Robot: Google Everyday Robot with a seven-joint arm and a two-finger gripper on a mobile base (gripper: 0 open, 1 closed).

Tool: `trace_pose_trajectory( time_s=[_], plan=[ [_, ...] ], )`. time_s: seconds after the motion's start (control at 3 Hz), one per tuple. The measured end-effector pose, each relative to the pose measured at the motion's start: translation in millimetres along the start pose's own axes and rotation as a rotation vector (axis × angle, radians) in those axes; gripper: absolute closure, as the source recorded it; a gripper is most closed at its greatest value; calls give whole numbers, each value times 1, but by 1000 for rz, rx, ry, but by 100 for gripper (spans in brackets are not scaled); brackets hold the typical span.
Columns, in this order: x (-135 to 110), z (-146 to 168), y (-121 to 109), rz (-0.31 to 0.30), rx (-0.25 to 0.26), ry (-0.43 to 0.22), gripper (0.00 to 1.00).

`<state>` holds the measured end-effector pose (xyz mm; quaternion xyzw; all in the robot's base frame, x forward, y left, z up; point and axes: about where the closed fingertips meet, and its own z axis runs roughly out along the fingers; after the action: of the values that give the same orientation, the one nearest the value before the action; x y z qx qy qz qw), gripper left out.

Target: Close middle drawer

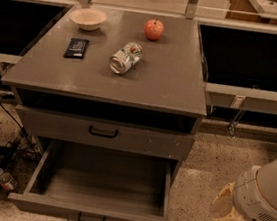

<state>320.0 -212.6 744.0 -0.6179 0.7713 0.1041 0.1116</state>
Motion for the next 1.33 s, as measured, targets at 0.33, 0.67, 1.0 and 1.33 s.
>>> trace_pose_trajectory(
  time_s=[0.33,0.67,1.0,1.33],
  plan=[
    [-4,20,13,9,-5,-12,100],
    [-5,64,36,33,-33,-26,100],
    [3,99,45,65,-69,-25,100],
    [12,126,52,99,-99,-10,100]
  ],
)
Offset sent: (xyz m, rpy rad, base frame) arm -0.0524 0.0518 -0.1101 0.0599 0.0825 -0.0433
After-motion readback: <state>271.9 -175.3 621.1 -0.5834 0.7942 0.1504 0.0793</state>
